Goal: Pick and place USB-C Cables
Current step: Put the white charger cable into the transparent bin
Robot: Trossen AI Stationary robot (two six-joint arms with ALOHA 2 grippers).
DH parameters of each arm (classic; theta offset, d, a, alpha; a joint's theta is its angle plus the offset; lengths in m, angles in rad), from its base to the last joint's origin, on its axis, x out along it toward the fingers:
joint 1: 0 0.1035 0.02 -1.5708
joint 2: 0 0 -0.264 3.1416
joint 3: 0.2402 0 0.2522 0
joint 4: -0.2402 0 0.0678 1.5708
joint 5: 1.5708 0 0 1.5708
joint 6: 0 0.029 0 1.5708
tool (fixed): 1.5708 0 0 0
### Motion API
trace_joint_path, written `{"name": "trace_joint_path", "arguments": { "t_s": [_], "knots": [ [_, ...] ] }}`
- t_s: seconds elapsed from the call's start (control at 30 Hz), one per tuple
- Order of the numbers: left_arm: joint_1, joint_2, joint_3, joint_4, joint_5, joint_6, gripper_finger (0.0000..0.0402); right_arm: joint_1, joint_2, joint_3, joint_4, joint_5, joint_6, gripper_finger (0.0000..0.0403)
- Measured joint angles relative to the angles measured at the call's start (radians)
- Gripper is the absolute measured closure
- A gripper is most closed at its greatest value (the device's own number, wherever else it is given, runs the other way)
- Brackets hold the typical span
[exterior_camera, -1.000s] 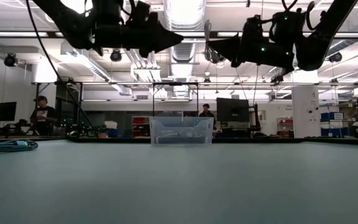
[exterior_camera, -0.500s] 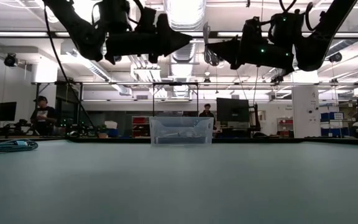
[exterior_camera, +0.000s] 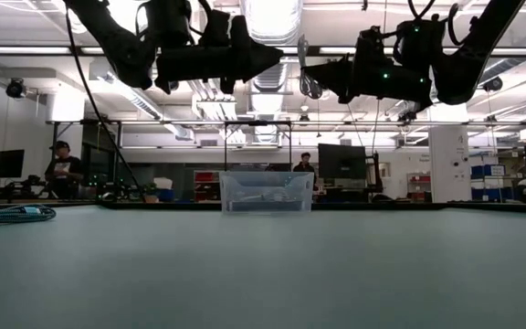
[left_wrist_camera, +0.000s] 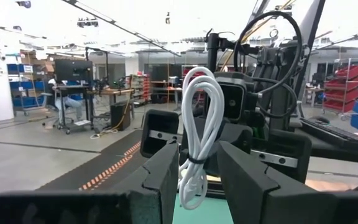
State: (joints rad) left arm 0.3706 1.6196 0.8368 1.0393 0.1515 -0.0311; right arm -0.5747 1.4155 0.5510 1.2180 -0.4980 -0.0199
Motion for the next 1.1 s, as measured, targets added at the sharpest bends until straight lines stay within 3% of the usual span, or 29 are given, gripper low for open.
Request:
{"name": "trace_joint_path", "arguments": {
  "t_s": [0.63,1.1],
  "knots": [
    [-0.007,0.000,0.002,-0.001,0.031,-0.015,0.0304,0.000,0.000,0.000,-0.007,0.000,-0.011,0.0394],
    [-0.019,0.124,0.087,0.036,0.032,-0.011,0.0304,0.000,0.000,0.001,-0.016,0.000,-0.010,0.0394]
  ]
}}
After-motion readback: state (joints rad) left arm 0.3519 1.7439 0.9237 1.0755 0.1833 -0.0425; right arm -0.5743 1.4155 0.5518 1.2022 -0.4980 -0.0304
